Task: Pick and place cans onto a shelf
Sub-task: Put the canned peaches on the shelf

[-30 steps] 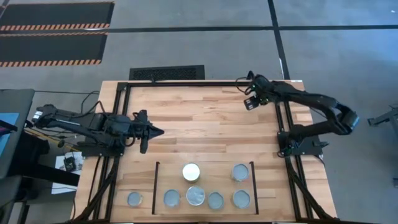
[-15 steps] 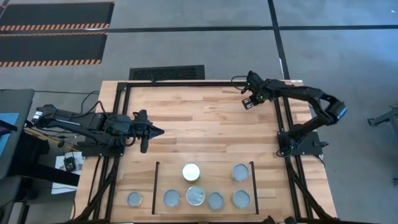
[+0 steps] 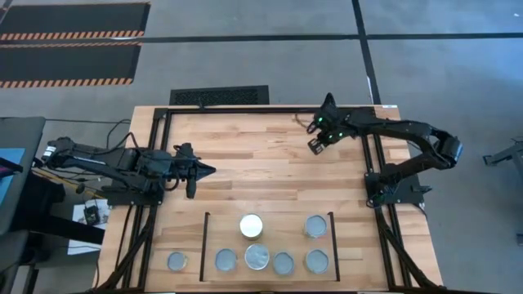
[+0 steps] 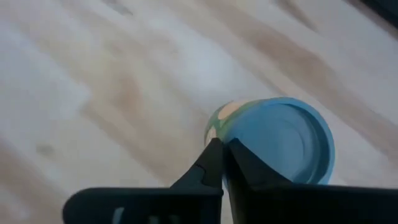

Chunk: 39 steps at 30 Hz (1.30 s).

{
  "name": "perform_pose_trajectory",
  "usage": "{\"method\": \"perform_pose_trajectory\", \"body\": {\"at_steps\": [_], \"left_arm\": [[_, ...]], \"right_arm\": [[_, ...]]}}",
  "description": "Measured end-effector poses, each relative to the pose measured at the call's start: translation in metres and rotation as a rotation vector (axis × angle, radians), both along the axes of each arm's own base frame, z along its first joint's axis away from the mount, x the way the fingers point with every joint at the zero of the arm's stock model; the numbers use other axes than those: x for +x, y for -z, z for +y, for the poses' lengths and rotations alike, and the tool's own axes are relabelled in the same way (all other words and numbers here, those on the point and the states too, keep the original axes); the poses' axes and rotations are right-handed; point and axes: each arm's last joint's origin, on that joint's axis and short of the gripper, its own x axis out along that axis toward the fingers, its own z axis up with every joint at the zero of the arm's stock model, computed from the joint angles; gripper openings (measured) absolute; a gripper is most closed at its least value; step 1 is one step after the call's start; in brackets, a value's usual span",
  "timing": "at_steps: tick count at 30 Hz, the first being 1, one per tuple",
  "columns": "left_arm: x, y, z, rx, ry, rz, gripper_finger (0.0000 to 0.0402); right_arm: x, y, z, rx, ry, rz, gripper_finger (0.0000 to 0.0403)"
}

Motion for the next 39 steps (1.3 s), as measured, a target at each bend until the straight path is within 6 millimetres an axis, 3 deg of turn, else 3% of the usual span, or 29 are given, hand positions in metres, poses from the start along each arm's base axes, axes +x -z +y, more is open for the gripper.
{"method": "perform_pose_trajectory", "body": {"at_steps": [11, 17, 29, 39], "left_arm": [[0.0, 0.0, 0.001, 0.025, -0.017, 0.002, 0.0], [0.0, 0.0, 0.001, 0.026, -0.017, 0.002, 0.0], [0.0, 0.0, 0.001, 0.019, -0.018, 0.0, 0.0], [0.009, 0.007, -0.001, 0.006, -0.032, 0.05, 0.0]], "right_arm": [[0.083, -0.016, 0.077, 0.001, -0.248, -0.153, 0.0016], [0.132, -0.013, 0.11, -0.012, -0.373, -0.164, 0.0012], [0.208, 0.002, 0.116, -0.066, -0.539, -0.131, 0.0014], [0.229, 0.011, 0.121, -0.021, -0.648, -0.132, 0.0059]]}}
